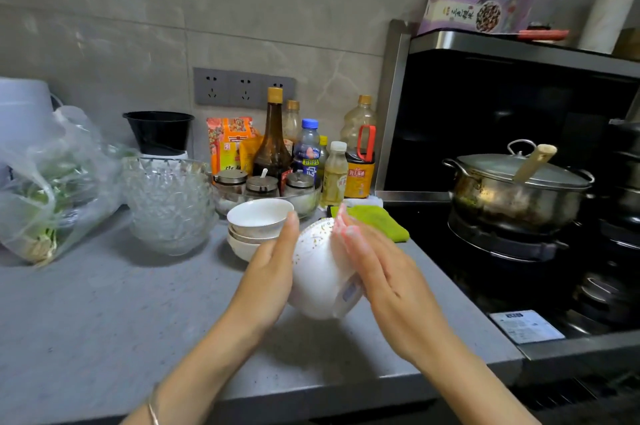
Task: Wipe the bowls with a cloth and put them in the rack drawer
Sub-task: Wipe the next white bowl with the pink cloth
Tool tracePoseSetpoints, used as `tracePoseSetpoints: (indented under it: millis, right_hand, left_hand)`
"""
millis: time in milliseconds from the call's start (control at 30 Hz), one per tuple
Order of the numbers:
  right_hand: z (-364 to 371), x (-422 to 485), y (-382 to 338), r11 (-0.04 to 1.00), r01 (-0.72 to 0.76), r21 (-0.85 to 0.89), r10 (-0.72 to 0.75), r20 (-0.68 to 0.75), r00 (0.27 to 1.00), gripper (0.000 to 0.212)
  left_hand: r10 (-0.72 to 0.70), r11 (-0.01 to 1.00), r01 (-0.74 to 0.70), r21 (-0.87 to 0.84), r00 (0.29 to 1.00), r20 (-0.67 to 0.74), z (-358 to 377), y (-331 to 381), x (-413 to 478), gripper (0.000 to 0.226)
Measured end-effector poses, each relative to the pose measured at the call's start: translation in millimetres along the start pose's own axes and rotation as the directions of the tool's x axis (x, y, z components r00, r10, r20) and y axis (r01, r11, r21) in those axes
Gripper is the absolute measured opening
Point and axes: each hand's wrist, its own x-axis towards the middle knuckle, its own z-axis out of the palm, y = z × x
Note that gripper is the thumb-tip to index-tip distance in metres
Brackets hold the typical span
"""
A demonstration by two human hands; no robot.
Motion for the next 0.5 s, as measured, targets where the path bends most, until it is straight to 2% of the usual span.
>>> tracePoseSetpoints:
  millis: [133, 267, 333, 400, 433, 500]
  right_hand:
    - [-9, -1, 4, 0.971, 0.079, -0.228, -0.081, 0.0, 0.997, 0.058]
    - [9, -7, -8, 1.0, -0.008, -0.023, 0.006, -0.071, 0.997, 0.058]
    - [25, -16, -18, 0.981, 0.083, -0.173, -0.104, -0.118, 0.988, 0.054]
    - [35, -21, -22, 0.937, 0.13, -0.323, -0.178, -0.125, 0.976, 0.053]
    - [35, -21, -22, 0.945, 0.121, -0.304, -0.166, -0.129, 0.978, 0.052]
    - [31, -16, -18, 0.996, 0.011, -0.094, -0.025, -0.144, 0.989, 0.047]
  left_hand:
    - [-0.055, 0.996, 0.062, 0.07, 0.994, -0.097, 7, 4, -14, 0.048]
    - [-0.004, 0.999, 0.011, 0.049, 0.99, -0.141, 18, 10, -25, 0.06]
    - [0.043, 0.995, -0.026, 0.097, 0.984, -0.172, 18, 9, -27, 0.074]
    - [0.025, 0.994, -0.001, 0.112, 0.977, -0.213, 16, 4, -29, 0.078]
    - [0.011, 0.994, 0.015, 0.111, 0.974, -0.228, 15, 3, -31, 0.082]
    - [-0.001, 0.993, 0.03, 0.113, 0.97, -0.244, 15, 3, -35, 0.097]
